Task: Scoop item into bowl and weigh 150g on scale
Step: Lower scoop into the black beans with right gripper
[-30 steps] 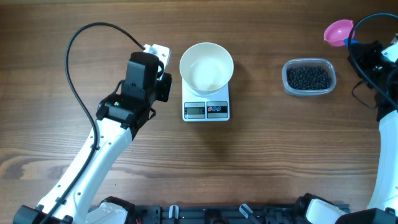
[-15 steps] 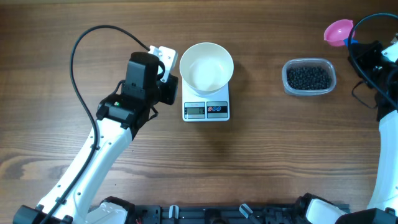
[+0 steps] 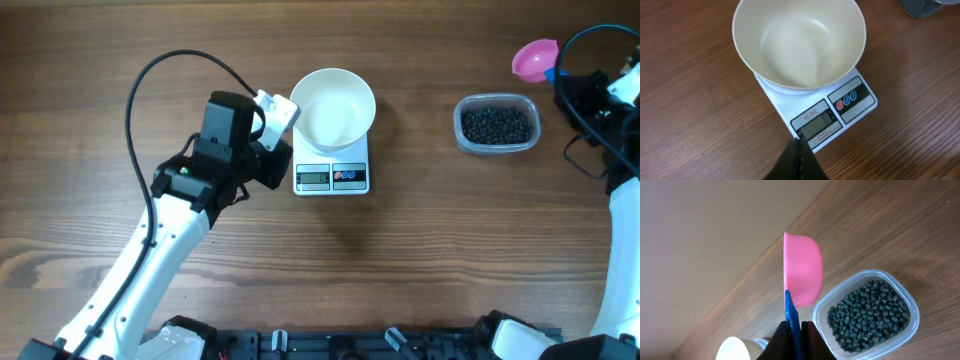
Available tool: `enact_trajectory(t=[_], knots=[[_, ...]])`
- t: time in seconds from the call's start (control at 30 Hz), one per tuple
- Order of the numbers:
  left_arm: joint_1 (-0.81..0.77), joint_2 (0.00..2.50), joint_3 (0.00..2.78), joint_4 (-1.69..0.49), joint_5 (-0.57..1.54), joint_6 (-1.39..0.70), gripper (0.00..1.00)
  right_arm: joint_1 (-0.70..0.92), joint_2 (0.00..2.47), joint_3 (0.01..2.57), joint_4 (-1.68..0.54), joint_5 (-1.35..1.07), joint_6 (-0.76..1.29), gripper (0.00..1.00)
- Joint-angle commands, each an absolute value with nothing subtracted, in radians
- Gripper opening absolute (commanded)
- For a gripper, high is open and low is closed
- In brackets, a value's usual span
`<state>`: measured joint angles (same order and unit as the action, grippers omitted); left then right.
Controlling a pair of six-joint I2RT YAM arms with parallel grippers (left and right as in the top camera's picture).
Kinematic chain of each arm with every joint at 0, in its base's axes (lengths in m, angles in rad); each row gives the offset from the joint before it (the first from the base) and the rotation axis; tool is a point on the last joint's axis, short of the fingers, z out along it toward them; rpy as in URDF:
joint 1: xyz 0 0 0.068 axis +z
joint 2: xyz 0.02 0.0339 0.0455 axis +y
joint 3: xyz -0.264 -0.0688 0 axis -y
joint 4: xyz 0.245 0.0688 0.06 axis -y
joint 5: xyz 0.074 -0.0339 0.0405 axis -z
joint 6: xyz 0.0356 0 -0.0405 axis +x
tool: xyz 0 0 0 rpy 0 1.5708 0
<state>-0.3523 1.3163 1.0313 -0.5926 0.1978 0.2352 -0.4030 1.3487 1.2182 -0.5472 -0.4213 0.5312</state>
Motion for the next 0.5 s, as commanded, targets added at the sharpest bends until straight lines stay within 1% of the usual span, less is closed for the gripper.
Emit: enact_trajectory(t=[0.0,0.07,0.2,0.27,0.43,0.47], knots=[[-0.336,1.301,1.032,-0.595,0.221,0.315,0.04,-0.403,1.354,1.246,-0.587,-0.472,0.438,0.04],[-0.311,1.301,1.032,-0.595,0.23,0.316,0.04,-0.403,1.354,1.246,-0.616,-0.472,0.393,0.04],[-0.228,1.301,1.032,-0.591,0.42,0.416,0.04,-0.403,1.354,1.246,-0.656,-0.48,0.31,0.04],[-0.186,1.301,1.032,-0.587,0.477,0.437,0.04,-0.403,1.354,1.246,-0.661,-0.524,0.265,0.04],[-0.147,1.301,1.032,-0.607,0.486,0.438,0.05,-0.403,1.354,1.245,-0.731,-0.547,0.15,0.04],[-0.148,1.301,1.032,-0.616,0.486,0.438,0.22,-0.403,1.354,1.245,-0.765,-0.548,0.126,0.04]])
